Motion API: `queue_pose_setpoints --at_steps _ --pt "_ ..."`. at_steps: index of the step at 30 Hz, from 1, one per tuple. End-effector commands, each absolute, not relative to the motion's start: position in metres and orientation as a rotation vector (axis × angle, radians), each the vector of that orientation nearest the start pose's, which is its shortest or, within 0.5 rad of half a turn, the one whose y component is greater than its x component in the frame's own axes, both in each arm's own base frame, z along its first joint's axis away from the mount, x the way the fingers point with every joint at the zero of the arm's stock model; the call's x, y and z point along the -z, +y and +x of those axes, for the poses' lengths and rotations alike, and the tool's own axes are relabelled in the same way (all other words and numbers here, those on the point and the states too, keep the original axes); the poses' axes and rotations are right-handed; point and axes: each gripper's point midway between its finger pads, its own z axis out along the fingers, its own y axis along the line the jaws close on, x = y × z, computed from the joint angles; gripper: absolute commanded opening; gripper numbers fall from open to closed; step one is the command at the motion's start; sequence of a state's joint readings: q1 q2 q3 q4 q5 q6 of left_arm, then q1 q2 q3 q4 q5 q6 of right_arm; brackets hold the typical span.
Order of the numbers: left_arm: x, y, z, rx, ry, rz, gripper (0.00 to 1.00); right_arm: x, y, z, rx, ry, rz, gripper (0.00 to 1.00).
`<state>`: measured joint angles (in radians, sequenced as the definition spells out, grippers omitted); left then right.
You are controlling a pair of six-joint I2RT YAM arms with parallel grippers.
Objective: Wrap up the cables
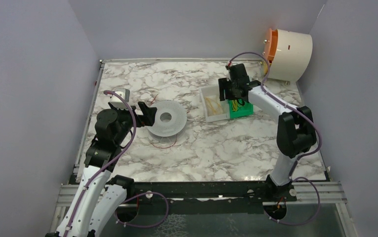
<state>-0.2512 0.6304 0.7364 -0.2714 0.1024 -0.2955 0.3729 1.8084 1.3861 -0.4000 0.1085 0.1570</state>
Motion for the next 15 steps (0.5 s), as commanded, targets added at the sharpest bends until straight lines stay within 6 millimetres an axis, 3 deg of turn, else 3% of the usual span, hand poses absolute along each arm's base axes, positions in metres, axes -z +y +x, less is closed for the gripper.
queue_pose_setpoints --at_steps 1,4,10,15 --pt "-0.277 -0.104 0.264 0.516 1.747 0.055 0.99 -0.094 0.166 0.442 -0.176 2.417 -0.182 0.67" --pt "-0.278 -0.104 0.264 0.517 1.744 0.052 0.99 -0.089 0.166 0.443 -0.167 2.423 -0.176 0.63" --pt "-0.278 -0.104 0.263 0.515 1.743 0.051 0.99 -0.078 0.165 0.442 -0.151 2.455 -0.165 0.45" --pt "-0.277 -0.103 0.263 0.515 1.745 0.05 0.99 -0.08 0.168 0.439 -0.185 2.463 -0.149 0.31"
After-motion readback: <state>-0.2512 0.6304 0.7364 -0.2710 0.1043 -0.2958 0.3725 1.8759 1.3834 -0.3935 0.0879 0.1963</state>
